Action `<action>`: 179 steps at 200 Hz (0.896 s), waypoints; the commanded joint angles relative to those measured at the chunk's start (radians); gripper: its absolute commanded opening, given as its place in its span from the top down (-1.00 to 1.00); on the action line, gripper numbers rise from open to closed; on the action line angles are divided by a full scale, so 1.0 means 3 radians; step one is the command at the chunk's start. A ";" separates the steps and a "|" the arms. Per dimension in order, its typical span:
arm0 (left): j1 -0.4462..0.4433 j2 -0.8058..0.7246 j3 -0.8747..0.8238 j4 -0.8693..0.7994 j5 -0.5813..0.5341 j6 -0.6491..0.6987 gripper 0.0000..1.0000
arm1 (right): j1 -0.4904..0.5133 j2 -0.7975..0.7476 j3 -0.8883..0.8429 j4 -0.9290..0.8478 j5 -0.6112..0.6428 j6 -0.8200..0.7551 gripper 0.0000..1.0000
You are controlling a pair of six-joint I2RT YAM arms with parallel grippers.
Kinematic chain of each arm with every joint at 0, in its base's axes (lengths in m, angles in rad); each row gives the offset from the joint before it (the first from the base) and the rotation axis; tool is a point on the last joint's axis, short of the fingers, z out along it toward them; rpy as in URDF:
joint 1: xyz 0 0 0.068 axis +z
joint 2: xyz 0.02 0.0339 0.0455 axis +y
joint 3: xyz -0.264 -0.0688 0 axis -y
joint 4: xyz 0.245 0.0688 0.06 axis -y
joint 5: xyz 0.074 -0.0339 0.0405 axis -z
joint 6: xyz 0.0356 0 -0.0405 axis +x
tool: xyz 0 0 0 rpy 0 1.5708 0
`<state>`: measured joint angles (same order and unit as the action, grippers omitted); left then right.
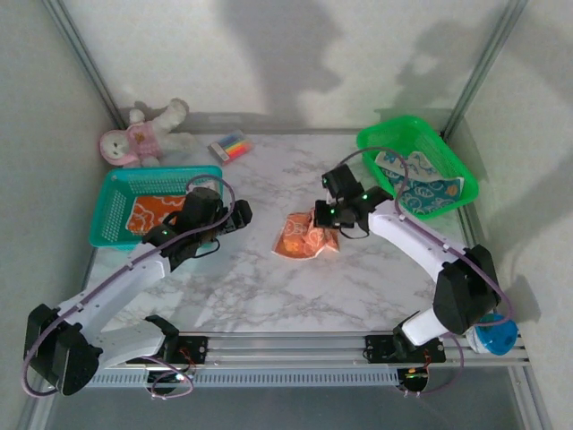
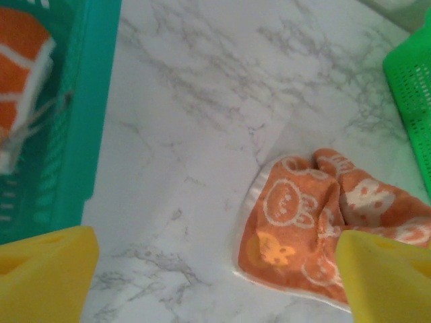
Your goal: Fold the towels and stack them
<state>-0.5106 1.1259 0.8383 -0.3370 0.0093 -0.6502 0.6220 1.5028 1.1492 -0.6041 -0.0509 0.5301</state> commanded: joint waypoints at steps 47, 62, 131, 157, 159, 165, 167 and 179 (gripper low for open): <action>-0.0433 0.0724 -0.0193 0.0485 0.0399 -0.0180 -0.21 | 0.0069 -0.0200 -0.0412 0.0116 0.0361 0.0255 0.21; -0.0558 0.0950 -0.0148 0.0519 0.0366 -0.0185 -0.17 | 0.0069 -0.0246 -0.0448 0.0104 0.0392 0.0270 0.15; -0.0759 0.1552 -0.0064 0.0693 0.0444 -0.0224 0.03 | 0.0039 -0.0547 -0.0563 -0.0016 0.0617 0.0278 -0.02; -0.0763 0.1678 -0.0037 0.0782 0.0395 -0.0264 0.09 | 0.0033 -0.0572 -0.0558 -0.0001 0.0584 0.0269 -0.02; -0.0763 0.1688 -0.0032 0.0791 0.0391 -0.0266 0.09 | 0.0036 -0.0573 -0.0558 -0.0001 0.0580 0.0271 -0.02; -0.0764 0.1704 -0.0014 0.0815 0.0383 -0.0274 0.10 | 0.0036 -0.0572 -0.0554 -0.0001 0.0577 0.0270 -0.02; -0.0764 0.1712 -0.0009 0.0823 0.0383 -0.0273 0.10 | 0.0034 -0.0567 -0.0553 0.0001 0.0572 0.0269 -0.02; -0.0765 0.1742 0.0003 0.0873 0.0366 -0.0304 0.13 | 0.0034 -0.0563 -0.0548 -0.0014 0.0571 0.0263 -0.02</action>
<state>-0.7345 1.6260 0.8013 -0.1284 0.1349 -0.7147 0.6392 1.3460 0.9943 -0.5892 0.1051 0.5999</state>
